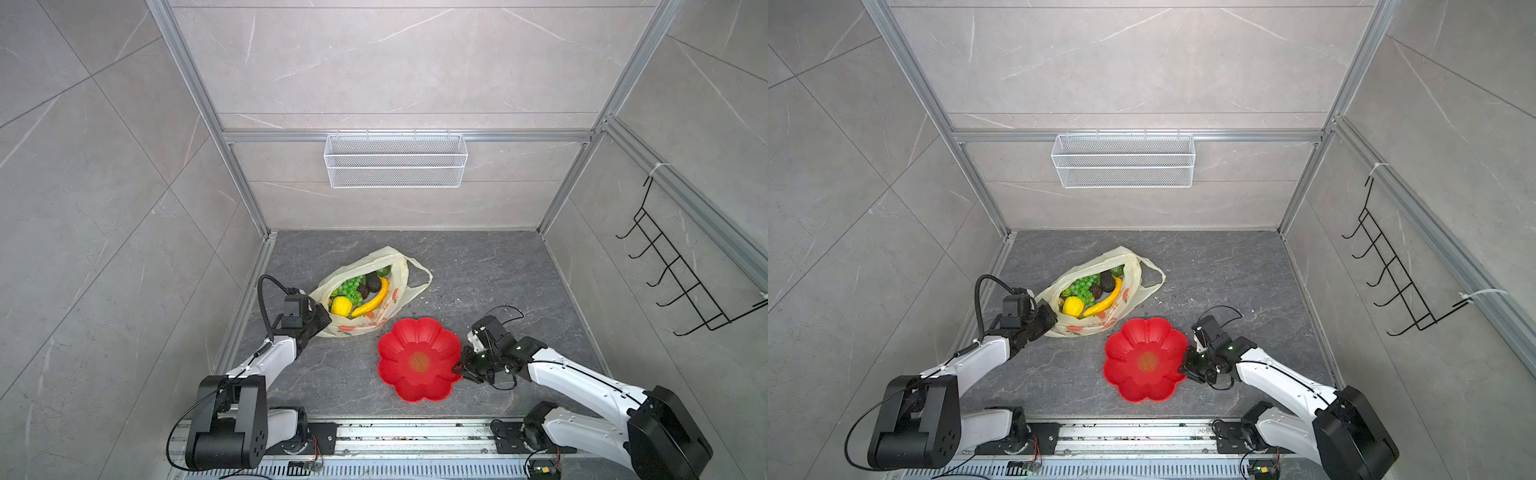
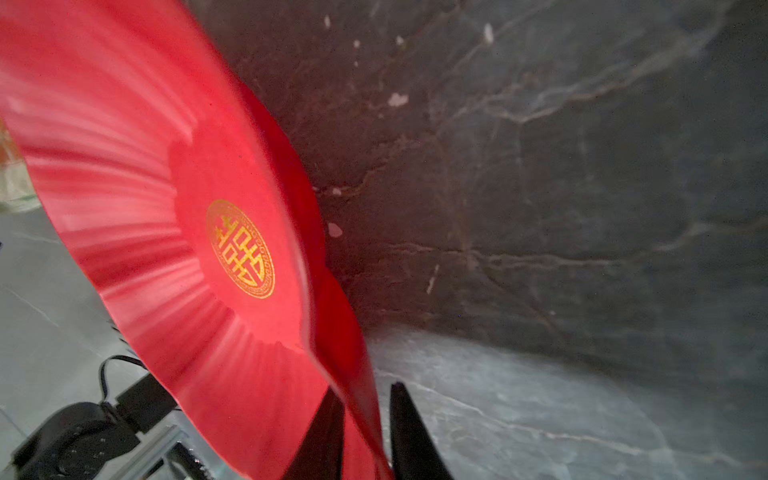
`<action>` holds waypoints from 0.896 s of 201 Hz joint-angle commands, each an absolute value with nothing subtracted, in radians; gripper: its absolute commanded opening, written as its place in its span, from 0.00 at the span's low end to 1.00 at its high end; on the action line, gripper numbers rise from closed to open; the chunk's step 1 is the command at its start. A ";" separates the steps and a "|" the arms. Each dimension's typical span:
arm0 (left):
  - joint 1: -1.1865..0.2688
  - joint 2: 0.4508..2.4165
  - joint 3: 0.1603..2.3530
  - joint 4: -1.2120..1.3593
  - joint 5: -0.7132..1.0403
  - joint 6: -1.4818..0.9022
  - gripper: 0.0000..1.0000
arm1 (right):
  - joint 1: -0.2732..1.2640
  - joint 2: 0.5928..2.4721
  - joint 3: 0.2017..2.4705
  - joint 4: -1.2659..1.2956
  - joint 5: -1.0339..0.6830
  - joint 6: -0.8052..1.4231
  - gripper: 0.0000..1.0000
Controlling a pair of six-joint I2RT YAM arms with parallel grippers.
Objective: Take the fake fruits out of the plastic bag
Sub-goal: 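Drag the red plate with the right gripper toward the robot, beside the bag, then release the plate and reach the right gripper over to the bag's far side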
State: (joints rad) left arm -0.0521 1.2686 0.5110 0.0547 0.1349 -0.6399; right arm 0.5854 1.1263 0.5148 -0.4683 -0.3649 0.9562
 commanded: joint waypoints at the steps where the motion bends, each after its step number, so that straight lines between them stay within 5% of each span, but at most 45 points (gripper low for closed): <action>1: -0.053 1.267 0.525 0.089 0.135 -0.628 0.00 | 0.592 1.112 0.541 -0.508 -0.317 0.948 0.36; 30: -0.053 1.257 0.514 0.091 0.133 -0.634 0.00 | 0.592 1.098 0.566 -0.531 -0.305 0.929 0.40; 67: -0.054 1.231 0.489 0.088 0.130 -0.674 0.00 | 0.593 1.065 0.696 -0.737 -0.134 0.853 0.62; 107: -0.054 1.250 0.507 0.052 0.184 -0.785 0.00 | 0.637 1.085 0.914 -0.858 0.075 0.764 0.64; 180: -0.054 1.205 0.486 0.084 0.188 -0.682 0.00 | 0.856 1.615 1.413 -0.618 0.193 0.547 0.65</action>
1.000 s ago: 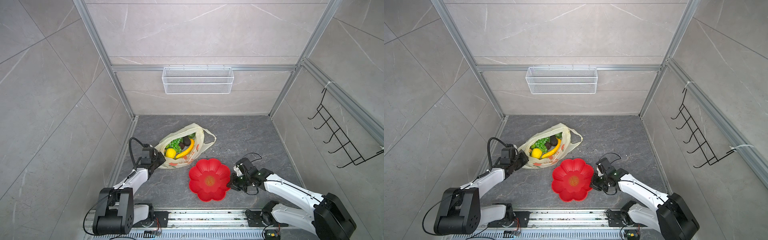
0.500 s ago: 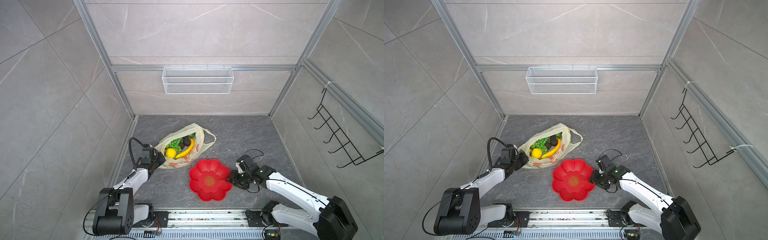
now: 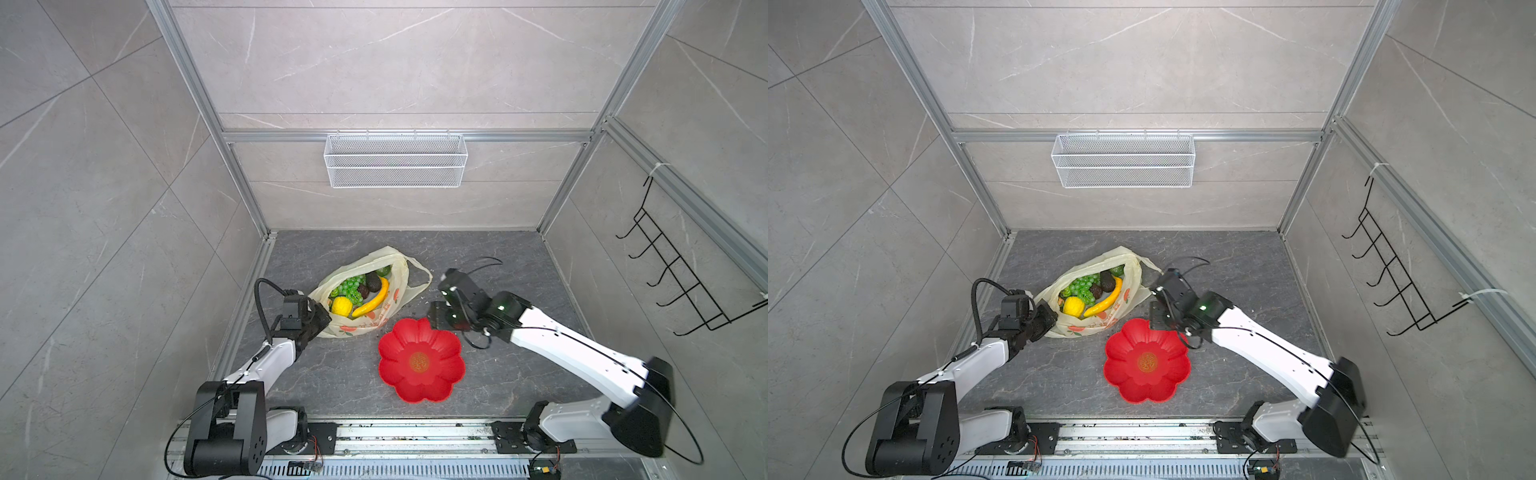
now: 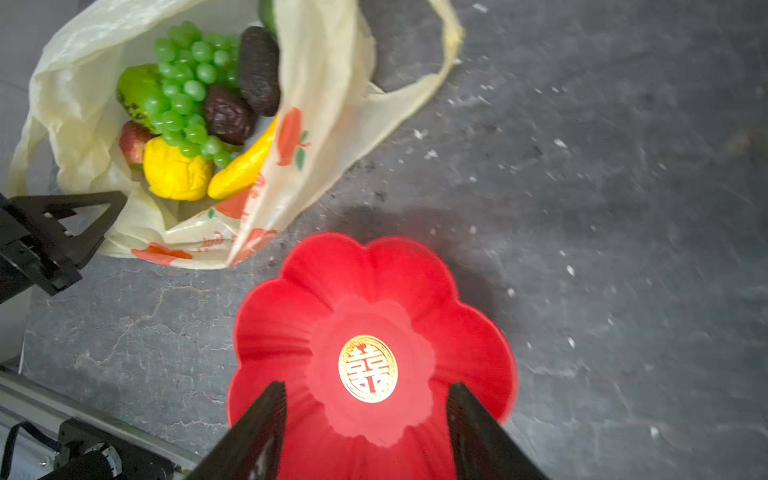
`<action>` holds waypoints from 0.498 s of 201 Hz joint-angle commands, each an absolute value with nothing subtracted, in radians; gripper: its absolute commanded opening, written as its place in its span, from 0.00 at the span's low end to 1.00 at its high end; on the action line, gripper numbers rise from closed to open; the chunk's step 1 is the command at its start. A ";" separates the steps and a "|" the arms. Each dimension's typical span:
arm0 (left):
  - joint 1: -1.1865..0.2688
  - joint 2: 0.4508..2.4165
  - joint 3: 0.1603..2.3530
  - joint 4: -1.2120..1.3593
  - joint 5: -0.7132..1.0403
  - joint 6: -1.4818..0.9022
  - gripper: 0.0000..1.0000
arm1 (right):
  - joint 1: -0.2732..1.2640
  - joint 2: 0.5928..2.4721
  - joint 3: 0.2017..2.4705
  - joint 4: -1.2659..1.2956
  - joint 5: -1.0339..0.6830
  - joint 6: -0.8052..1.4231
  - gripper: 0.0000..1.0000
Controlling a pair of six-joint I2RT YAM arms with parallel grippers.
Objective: Take the fake fruits out of the plastic bag
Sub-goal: 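Release the plate and reach the right gripper over to the bag's far side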
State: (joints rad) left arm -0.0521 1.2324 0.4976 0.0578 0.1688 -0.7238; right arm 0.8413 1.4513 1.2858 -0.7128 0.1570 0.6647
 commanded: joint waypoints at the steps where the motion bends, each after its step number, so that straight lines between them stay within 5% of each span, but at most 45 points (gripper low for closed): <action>1: -0.054 1.204 0.485 0.083 0.189 -0.683 0.00 | 0.857 1.624 1.422 -0.617 0.193 0.544 0.65; 100: -0.055 1.197 0.505 0.053 0.192 -0.660 0.00 | 0.830 2.342 2.211 -0.807 0.210 0.413 0.61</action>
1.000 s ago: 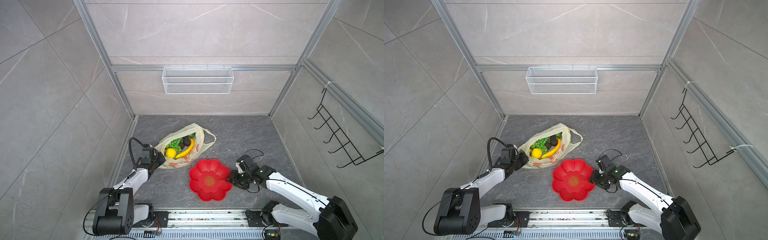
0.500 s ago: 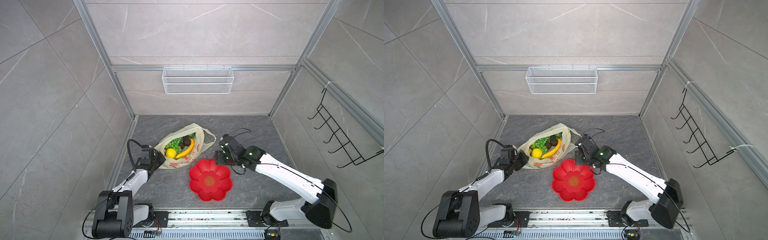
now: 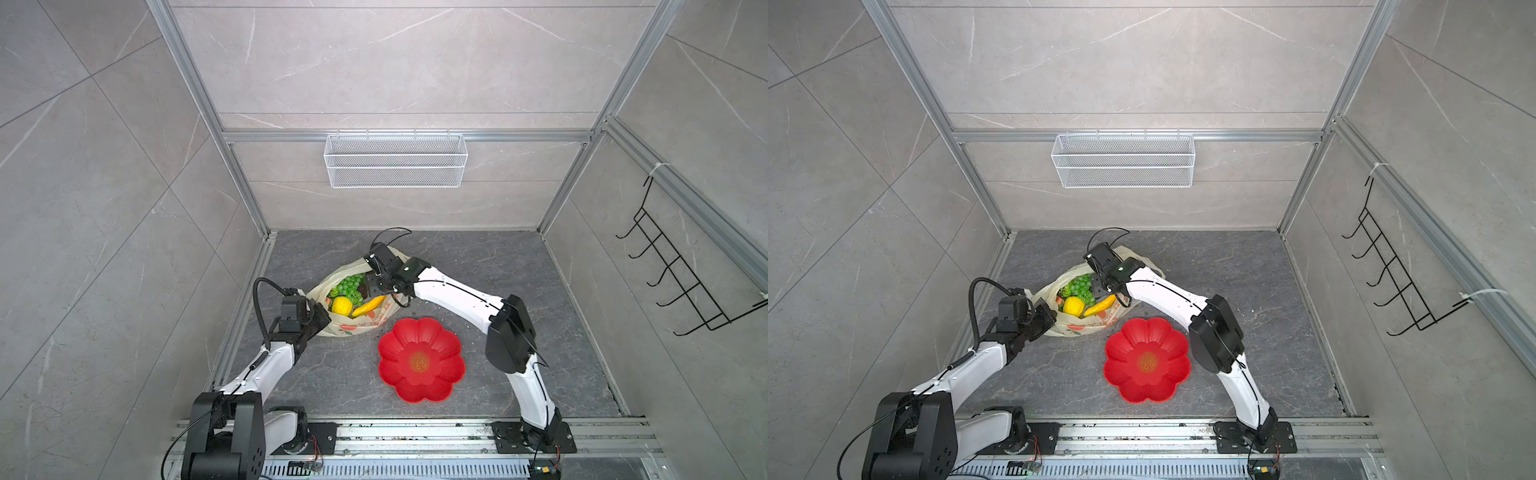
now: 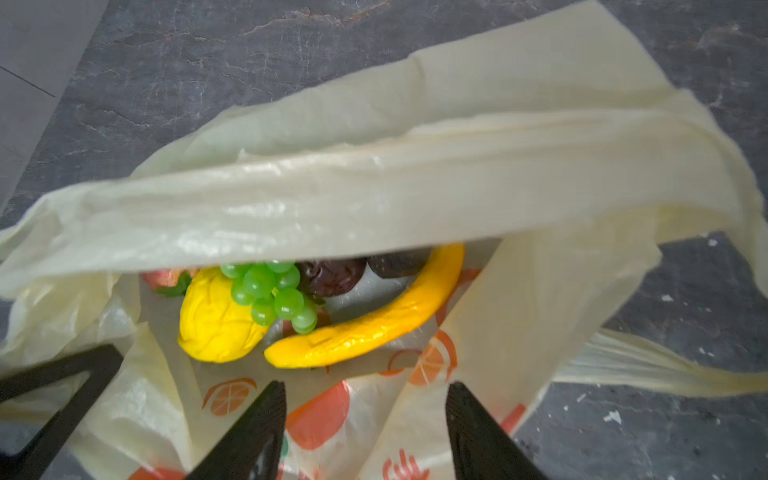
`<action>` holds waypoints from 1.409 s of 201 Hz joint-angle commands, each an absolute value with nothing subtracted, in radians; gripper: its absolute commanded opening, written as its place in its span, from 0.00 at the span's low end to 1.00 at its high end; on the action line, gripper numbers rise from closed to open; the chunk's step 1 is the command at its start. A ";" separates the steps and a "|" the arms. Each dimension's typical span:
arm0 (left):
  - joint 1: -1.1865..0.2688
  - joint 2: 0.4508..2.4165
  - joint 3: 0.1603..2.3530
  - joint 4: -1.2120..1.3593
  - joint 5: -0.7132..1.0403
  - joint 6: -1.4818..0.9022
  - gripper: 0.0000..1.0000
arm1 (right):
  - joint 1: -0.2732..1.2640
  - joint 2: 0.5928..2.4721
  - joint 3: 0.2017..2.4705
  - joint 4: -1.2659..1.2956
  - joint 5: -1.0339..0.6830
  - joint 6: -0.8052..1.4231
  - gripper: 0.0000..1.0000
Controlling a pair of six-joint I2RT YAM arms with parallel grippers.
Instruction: Take the fake fruits out of the plastic bag
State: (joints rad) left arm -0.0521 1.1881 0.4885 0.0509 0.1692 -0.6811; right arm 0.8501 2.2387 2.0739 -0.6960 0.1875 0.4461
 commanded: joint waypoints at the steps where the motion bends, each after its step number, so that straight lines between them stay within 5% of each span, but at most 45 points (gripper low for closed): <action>1: -0.055 1.196 0.505 0.053 0.192 -0.659 0.00 | 0.829 2.346 2.218 -0.809 0.210 0.413 0.60; 94: -0.054 1.189 0.505 0.049 0.184 -0.653 0.00 | 0.789 2.720 2.759 -1.009 0.234 0.393 0.58; 220: -0.054 1.184 0.501 0.057 0.190 -0.652 0.00 | 0.773 2.798 2.763 -0.938 0.175 0.368 0.59; 283: -0.054 1.184 0.503 0.054 0.188 -0.649 0.00 | 0.773 2.786 2.763 -0.934 0.163 0.377 0.46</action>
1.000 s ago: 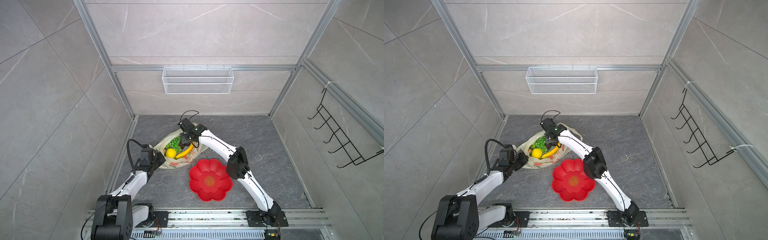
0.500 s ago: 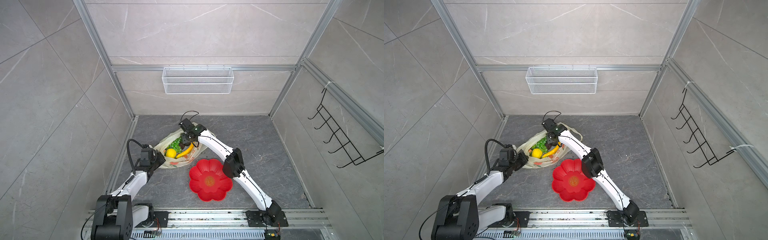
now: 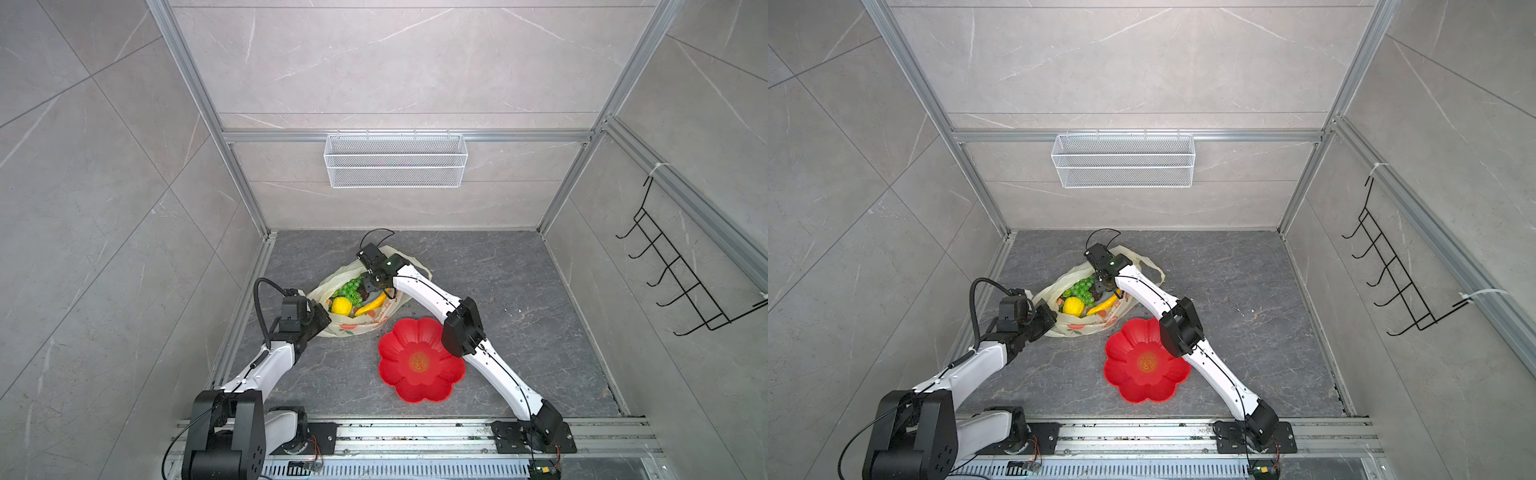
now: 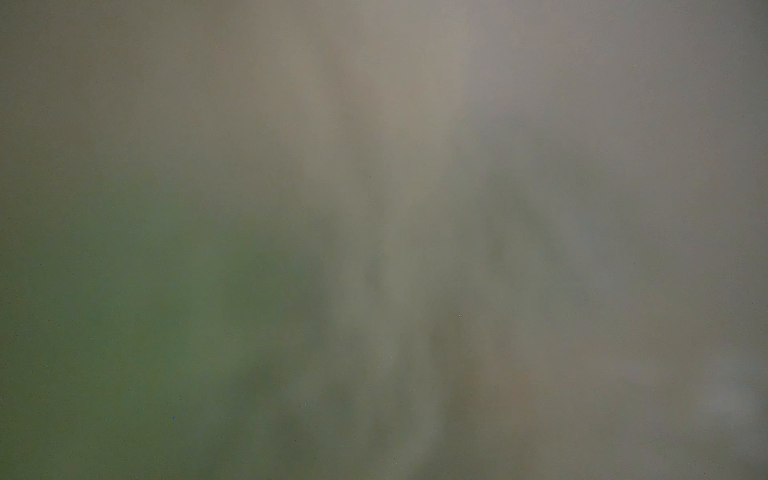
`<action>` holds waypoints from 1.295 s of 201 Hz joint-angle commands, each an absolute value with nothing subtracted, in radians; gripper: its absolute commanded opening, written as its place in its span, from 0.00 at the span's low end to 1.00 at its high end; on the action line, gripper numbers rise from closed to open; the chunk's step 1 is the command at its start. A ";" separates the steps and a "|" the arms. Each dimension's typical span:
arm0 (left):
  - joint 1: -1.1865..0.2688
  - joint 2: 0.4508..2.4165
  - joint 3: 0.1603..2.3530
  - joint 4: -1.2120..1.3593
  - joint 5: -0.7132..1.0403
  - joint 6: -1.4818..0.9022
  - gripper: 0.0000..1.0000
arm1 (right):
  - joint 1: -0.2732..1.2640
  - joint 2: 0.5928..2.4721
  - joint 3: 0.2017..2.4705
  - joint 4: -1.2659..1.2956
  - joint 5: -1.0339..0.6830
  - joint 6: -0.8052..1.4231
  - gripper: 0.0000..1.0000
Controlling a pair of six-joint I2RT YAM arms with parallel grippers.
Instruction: Take the fake fruits out of the plastic bag
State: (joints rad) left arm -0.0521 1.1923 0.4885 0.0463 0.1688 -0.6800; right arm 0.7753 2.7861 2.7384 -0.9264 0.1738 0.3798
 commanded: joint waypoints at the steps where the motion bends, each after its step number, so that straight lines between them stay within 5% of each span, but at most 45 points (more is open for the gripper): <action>1: -0.054 1.184 0.503 0.055 0.188 -0.649 0.00 | 0.773 2.785 2.762 -0.934 0.163 0.377 0.46; 96: -0.054 1.215 0.513 0.054 0.198 -0.647 0.00 | 0.803 2.587 2.592 -0.918 0.178 0.386 0.42; 183: -0.054 1.240 0.517 0.078 0.252 -0.655 0.00 | 0.847 2.213 2.004 -0.661 0.189 0.405 0.42; 260: -0.090 1.152 0.462 0.033 0.202 -0.712 0.00 | 0.892 1.701 1.371 -0.389 0.226 0.455 0.40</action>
